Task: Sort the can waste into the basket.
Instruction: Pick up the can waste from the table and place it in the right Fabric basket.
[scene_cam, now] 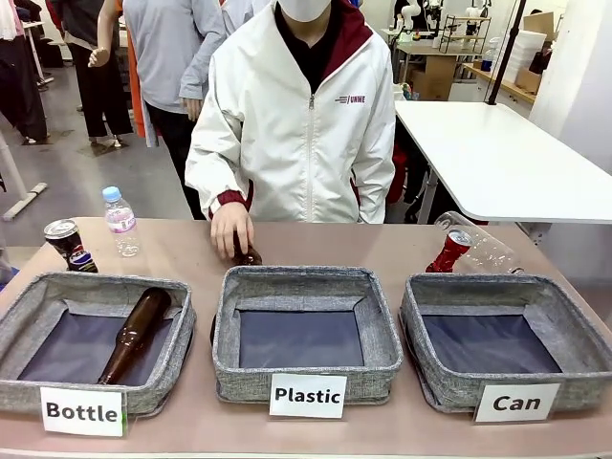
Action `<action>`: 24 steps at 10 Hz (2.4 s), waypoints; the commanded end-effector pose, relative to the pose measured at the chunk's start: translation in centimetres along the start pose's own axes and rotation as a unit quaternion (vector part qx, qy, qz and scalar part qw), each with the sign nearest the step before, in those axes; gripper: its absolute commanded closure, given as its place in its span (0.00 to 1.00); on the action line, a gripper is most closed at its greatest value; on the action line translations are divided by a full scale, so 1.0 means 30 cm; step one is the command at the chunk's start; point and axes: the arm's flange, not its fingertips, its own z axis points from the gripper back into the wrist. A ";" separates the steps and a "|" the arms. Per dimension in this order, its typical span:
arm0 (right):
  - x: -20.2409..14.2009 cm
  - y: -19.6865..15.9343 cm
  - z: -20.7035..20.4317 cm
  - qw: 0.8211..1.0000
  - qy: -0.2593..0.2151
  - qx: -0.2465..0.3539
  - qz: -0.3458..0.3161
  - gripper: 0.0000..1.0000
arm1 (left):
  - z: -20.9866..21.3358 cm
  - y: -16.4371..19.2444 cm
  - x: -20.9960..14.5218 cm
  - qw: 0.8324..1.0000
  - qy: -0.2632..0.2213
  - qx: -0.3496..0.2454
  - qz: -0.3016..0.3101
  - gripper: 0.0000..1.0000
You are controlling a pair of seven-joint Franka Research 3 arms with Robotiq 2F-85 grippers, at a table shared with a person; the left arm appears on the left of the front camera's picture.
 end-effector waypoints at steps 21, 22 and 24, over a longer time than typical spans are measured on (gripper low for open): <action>0.010 0.002 0.001 1.000 -0.005 0.013 0.011 0.00 | 0.558 -0.039 -0.088 0.984 -0.131 0.122 -0.018 0.00; 0.010 0.002 0.001 1.000 -0.005 0.013 0.011 0.00 | 0.556 -0.038 -0.097 0.982 -0.129 0.140 -0.010 0.00; 0.010 0.002 0.001 1.000 -0.005 0.013 0.011 0.00 | 0.537 -0.028 -0.084 0.982 -0.128 0.136 -0.010 0.00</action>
